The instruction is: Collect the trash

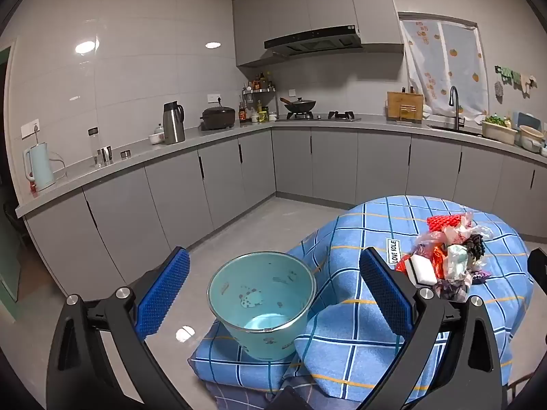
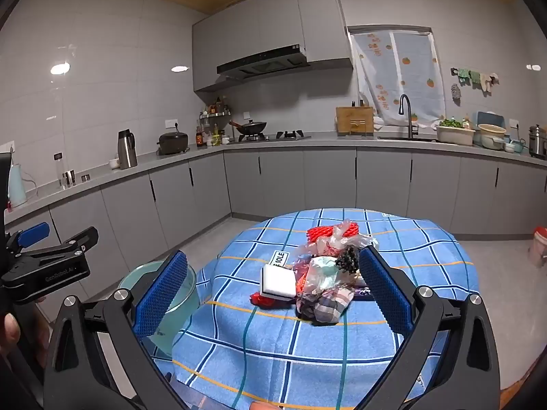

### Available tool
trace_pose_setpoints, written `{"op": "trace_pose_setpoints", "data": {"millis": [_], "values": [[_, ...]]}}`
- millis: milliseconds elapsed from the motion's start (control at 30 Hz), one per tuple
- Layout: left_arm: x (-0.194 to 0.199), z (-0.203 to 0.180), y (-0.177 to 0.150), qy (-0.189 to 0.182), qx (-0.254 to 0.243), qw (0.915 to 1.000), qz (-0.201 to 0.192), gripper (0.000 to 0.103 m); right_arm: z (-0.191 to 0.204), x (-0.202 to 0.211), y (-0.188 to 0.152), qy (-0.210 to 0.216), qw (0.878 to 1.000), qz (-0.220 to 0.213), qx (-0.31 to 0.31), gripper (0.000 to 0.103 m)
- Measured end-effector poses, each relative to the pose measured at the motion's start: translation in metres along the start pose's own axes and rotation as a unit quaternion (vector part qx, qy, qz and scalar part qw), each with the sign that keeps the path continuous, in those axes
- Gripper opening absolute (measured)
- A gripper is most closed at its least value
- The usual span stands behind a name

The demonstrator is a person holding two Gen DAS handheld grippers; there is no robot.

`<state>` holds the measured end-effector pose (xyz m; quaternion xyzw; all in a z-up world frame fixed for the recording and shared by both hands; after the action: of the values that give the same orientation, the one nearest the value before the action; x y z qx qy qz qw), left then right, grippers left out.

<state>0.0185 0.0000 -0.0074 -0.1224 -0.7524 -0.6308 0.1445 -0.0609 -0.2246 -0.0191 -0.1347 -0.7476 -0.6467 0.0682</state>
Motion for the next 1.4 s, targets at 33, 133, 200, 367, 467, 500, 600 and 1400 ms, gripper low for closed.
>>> {"op": "trace_pose_setpoints", "data": {"millis": [33,133,200,367,467,500,600,1400], "values": [[-0.0001,-0.0003,0.0,-0.001,-0.001,1.0,0.001,0.098,0.0,-0.0002,0.0,-0.001,1.0,0.0,0.001,0.099],[0.0,-0.0009,0.0003,-0.002,-0.004,1.0,0.0,0.098,-0.0009,-0.0013,-0.0004,0.0,1.0,0.002,-0.001,0.099],[0.0024,0.0019,-0.0006,-0.001,-0.004,1.0,-0.007,0.098,-0.002,-0.0023,-0.0005,0.001,1.0,0.003,-0.001,0.099],[0.0041,0.0037,0.0,-0.001,-0.005,1.0,-0.005,0.098,-0.0007,-0.0027,-0.0007,-0.002,1.0,0.0,0.004,0.099],[0.0062,0.0055,0.0006,0.0,-0.005,1.0,-0.005,0.098,0.0001,-0.0042,-0.0008,-0.002,1.0,0.0,0.005,0.099],[0.0073,0.0063,0.001,0.0,-0.005,1.0,-0.006,0.098,0.0007,-0.0051,-0.001,-0.001,1.0,0.001,0.005,0.099],[0.009,0.0082,0.0015,0.0,-0.005,1.0,-0.005,0.098,0.0018,-0.0068,-0.0008,-0.002,1.0,0.001,0.006,0.099],[0.0022,0.0023,0.0008,0.0,-0.006,1.0,-0.005,0.098,-0.0021,-0.0005,-0.0011,-0.004,1.0,-0.003,0.002,0.099]]}}
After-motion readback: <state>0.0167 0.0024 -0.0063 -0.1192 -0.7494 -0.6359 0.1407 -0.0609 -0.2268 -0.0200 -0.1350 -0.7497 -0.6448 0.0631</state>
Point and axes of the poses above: each gripper's, at about its wrist camera, not at the fingertips, and x roughly against the way its jaws point, z to its left, y to its top, the point moved 2 cm from there along -x, roughly the way its jaws point, and after that the axes turned 15 degrees about x, right-handed, at the moved point
